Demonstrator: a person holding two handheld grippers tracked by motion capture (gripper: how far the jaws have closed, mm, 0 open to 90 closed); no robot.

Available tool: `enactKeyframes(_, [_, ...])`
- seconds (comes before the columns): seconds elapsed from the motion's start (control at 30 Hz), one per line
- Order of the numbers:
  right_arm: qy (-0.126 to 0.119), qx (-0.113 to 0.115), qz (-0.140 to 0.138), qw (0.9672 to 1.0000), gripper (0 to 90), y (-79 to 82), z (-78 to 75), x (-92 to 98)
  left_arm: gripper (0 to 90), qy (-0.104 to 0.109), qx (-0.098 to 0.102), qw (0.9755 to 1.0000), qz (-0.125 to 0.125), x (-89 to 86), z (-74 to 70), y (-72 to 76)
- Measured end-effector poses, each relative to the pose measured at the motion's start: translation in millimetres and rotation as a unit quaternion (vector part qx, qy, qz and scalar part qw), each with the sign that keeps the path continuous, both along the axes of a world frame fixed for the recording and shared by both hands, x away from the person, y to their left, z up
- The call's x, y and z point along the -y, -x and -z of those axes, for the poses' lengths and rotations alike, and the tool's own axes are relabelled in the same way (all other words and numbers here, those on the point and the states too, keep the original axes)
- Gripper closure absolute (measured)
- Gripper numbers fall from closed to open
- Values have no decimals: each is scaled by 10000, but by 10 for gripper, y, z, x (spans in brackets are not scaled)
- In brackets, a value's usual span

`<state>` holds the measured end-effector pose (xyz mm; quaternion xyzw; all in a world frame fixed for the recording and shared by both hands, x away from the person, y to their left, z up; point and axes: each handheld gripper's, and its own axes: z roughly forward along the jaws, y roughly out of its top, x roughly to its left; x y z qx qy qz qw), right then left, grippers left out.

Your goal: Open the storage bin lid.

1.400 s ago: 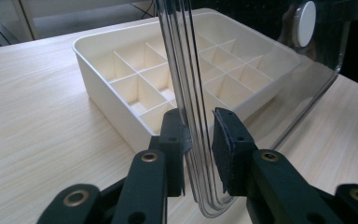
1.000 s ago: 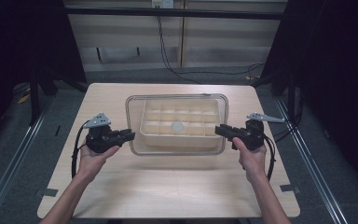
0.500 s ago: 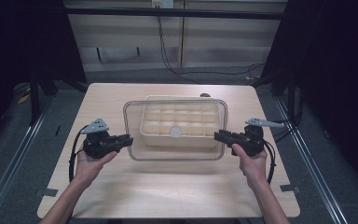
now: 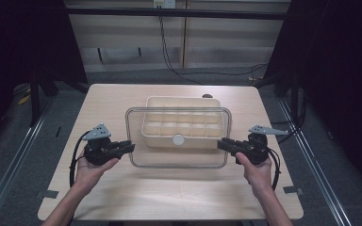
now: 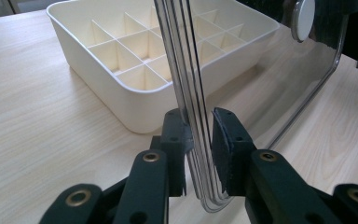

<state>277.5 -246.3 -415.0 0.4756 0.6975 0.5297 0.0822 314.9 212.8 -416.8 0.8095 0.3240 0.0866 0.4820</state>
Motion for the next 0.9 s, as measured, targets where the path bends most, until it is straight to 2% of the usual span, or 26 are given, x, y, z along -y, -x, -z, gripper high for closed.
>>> enactKeyframes(0.47, [-84,8,-19,10000,688,176,11,36,751,-59,23,9999,108,12,-6,133])
enactKeyframes(0.67, [-78,-14,-27,10000,687,238,33,47,748,-28,-36,9998,178,14,24,200])
enactKeyframes(0.9, [-30,-101,-9,9999,685,324,76,51,742,-160,-65,9996,237,45,58,266])
